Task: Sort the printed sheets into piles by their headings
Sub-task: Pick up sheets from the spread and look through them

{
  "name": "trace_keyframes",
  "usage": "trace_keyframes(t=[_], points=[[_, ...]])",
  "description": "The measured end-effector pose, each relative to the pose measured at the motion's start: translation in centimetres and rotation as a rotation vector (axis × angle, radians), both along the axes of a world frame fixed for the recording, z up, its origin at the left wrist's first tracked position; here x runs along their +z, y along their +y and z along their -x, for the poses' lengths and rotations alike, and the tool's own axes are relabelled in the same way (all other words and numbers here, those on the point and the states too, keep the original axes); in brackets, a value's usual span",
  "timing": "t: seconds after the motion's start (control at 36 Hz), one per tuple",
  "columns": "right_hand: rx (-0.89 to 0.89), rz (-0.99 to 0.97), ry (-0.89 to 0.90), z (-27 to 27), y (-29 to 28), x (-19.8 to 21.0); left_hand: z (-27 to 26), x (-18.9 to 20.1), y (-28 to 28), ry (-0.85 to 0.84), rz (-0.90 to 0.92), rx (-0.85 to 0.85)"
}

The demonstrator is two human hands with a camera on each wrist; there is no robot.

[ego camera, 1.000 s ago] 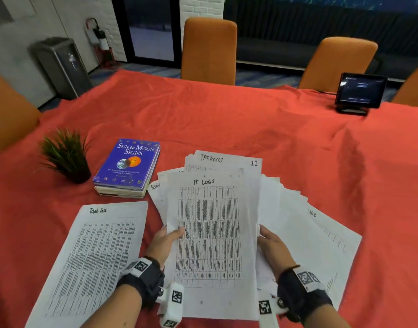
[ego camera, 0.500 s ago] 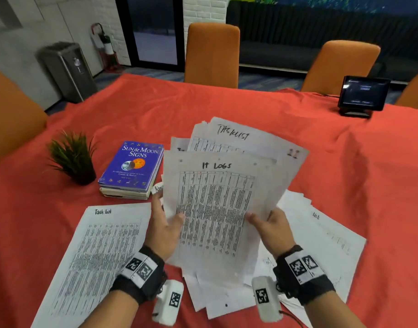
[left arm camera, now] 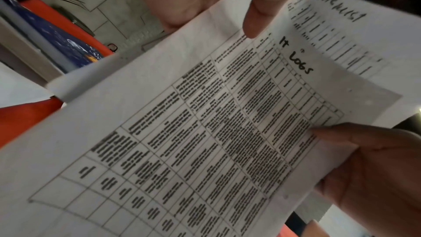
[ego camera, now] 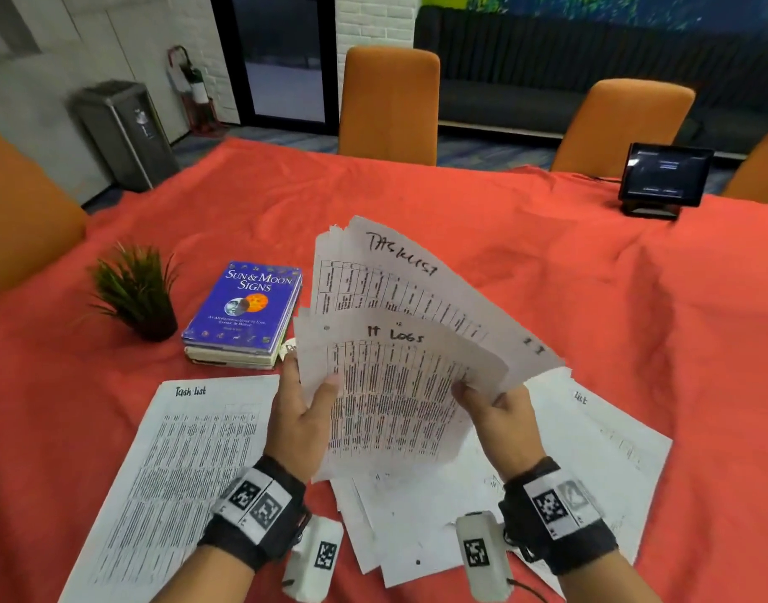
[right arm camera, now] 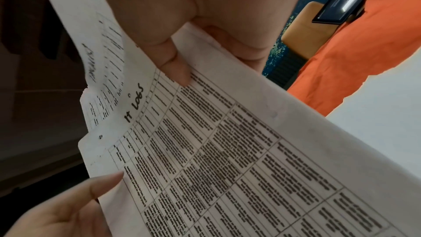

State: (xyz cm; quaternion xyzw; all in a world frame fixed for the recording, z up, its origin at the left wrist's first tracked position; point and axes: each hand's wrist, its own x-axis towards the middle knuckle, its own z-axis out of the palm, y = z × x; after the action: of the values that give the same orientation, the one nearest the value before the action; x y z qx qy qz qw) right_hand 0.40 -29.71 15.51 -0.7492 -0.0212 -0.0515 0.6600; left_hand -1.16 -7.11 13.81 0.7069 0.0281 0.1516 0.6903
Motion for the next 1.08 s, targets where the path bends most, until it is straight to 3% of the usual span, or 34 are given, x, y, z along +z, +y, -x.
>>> trace_keyframes(t=[0.25,0.44,0.64,0.94,1.08], points=[[-0.034,-0.101,0.015,0.1,1.0,0.0,0.9,-0.9,0.7,0.074,0.015,0.048],[-0.015,-0.145,-0.079,-0.4,1.0,1.7,1.1,-0.3,0.9,0.064,0.030,0.053],[0.039,-0.060,-0.077,-0.9,1.5,1.1,0.7,-1.1,0.4,0.120,0.046,0.053],[-0.111,-0.008,-0.397,0.9,3.2,7.4,0.4,4.9,-1.0,-0.103,0.090,0.124],[-0.114,-0.033,-0.373,1.6,3.1,6.4,0.6,3.6,-0.9,-0.079,0.107,0.115]])
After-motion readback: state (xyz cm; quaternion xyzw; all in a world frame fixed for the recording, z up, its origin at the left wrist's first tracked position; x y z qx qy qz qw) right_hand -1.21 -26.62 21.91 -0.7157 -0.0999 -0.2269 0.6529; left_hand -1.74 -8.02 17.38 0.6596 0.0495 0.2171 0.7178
